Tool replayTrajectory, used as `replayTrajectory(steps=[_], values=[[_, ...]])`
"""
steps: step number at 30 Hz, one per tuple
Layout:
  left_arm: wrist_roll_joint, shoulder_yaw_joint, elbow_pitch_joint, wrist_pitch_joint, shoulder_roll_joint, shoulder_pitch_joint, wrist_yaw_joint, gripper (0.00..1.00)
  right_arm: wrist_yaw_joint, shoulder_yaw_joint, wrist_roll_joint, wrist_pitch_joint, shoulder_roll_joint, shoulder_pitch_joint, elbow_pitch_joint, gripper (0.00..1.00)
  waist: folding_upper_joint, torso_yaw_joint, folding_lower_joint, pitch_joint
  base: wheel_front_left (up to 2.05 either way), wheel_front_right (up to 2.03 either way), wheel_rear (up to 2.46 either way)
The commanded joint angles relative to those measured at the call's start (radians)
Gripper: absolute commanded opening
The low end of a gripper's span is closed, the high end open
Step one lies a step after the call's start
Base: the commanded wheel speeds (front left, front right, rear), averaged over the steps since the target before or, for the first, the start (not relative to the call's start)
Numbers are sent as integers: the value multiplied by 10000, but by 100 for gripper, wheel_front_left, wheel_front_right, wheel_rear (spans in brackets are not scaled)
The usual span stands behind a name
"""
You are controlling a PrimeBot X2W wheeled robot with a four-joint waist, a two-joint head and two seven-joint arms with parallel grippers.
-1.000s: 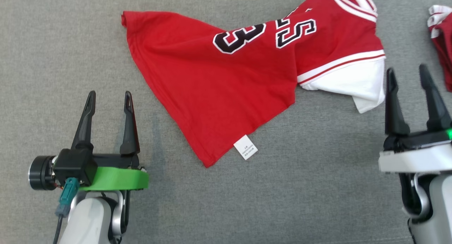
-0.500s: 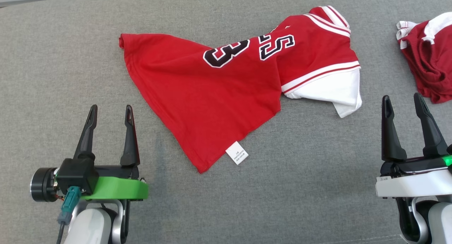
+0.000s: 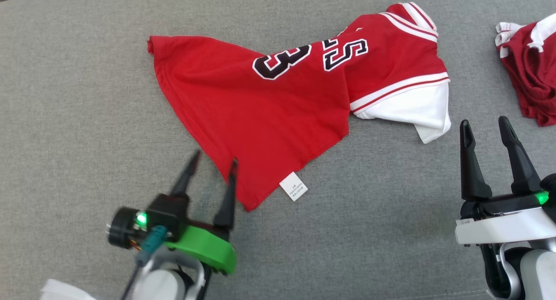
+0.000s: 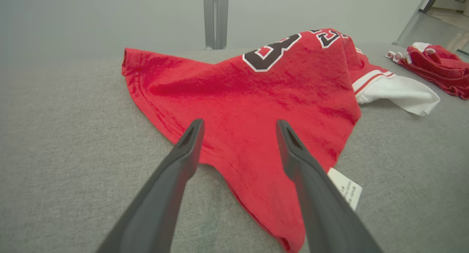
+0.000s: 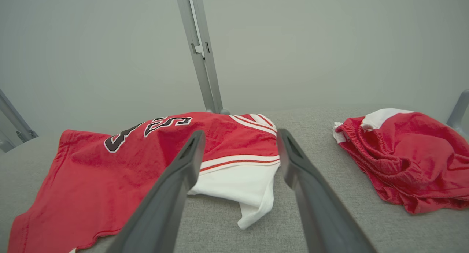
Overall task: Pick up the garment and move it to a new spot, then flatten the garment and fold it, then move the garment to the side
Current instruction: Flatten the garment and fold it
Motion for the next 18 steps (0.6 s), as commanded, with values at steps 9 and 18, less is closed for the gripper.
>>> replayTrajectory(steps=[9,18], values=[[-387,-442,1136,1231,-349,618,201,100,0,50,181,-173,45,-94,376,100,0,-188,0,188,0,0,0],[-761,-874,1664,1625,-491,373,-257,38,0,-201,320,-90,-60,-74,1218,100,0,-284,0,217,0,0,0]])
